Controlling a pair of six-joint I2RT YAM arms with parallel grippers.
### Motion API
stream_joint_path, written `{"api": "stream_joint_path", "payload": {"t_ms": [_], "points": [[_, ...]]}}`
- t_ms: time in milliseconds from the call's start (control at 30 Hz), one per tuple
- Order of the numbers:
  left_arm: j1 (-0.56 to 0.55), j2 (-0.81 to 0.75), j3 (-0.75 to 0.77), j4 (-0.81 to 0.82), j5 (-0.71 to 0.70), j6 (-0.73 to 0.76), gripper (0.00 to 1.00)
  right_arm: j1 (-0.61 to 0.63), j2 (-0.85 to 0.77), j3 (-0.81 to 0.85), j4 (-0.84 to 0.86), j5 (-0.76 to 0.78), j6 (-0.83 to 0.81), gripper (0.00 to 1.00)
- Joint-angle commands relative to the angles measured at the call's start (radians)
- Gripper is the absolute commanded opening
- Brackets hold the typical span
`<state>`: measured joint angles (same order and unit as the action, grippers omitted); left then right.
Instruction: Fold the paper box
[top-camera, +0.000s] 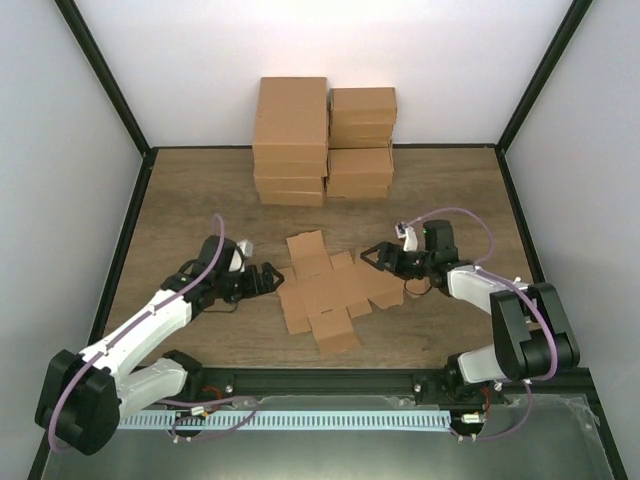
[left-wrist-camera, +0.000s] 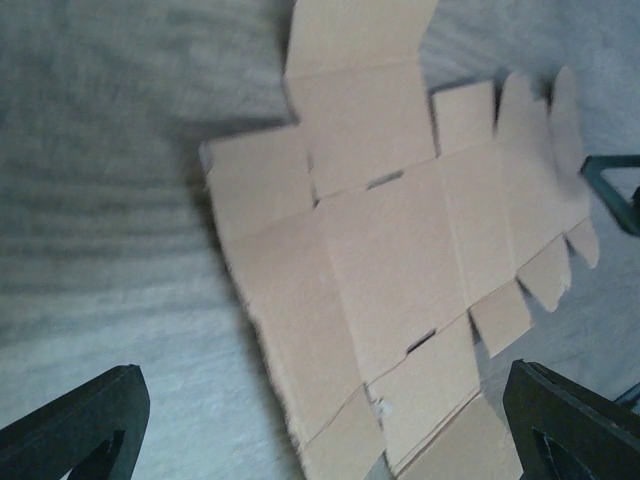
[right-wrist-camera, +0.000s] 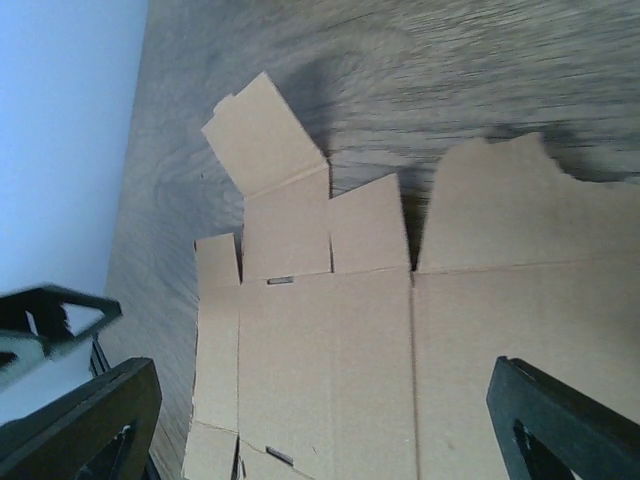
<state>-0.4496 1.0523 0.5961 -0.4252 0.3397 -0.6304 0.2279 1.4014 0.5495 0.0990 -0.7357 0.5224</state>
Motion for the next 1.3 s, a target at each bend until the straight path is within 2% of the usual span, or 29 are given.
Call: {"api": "stream_joint_path", "payload": {"t_ms": [0, 167, 200, 267, 400, 467, 700, 833, 900, 1067, 1133, 1267], "points": [[0.001, -0.034, -0.094, 0.03, 0.065, -0.086, 1.0, -0.072, 0.033, -0.035, 0.057, -0.105, 0.013, 0.91], [-0.006, -0.055, -0.178, 0.124, 0.123, -0.151, 1.0, -0.079, 0.081, -0.054, 0.085, -0.118, 0.012, 0.79], [-0.009, -0.055, -0.183, 0.127, 0.126, -0.149, 1.0, -0.08, 0.085, -0.059, 0.095, -0.12, 0.014, 0.74], [-0.012, -0.051, -0.191, 0.138, 0.147, -0.145, 0.99, -0.079, 0.092, -0.067, 0.116, -0.123, 0.017, 0.58], [-0.022, -0.014, -0.199, 0.165, 0.18, -0.144, 0.95, -0.079, 0.113, -0.063, 0.144, -0.146, 0.016, 0.18], [-0.029, 0.006, -0.199, 0.176, 0.18, -0.145, 0.92, -0.079, 0.128, -0.054, 0.152, -0.153, 0.017, 0.08], [-0.077, 0.082, -0.22, 0.277, 0.207, -0.21, 0.86, -0.079, 0.188, -0.068, 0.163, -0.118, 0.029, 0.08], [-0.096, 0.099, -0.222, 0.3, 0.187, -0.224, 0.86, -0.075, 0.217, -0.099, 0.195, -0.113, 0.05, 0.06], [-0.095, 0.098, -0.22, 0.305, 0.169, -0.223, 0.88, -0.067, 0.227, -0.108, 0.194, -0.1, 0.057, 0.01], [-0.095, 0.118, -0.223, 0.347, 0.162, -0.235, 0.91, -0.032, 0.209, -0.149, 0.199, -0.034, 0.097, 0.01], [-0.096, 0.129, -0.223, 0.357, 0.16, -0.244, 0.88, -0.027, 0.182, -0.183, 0.218, -0.007, 0.13, 0.01], [-0.096, 0.12, -0.261, 0.411, 0.159, -0.289, 0.76, -0.013, 0.128, -0.266, 0.3, 0.032, 0.22, 0.01]]}}
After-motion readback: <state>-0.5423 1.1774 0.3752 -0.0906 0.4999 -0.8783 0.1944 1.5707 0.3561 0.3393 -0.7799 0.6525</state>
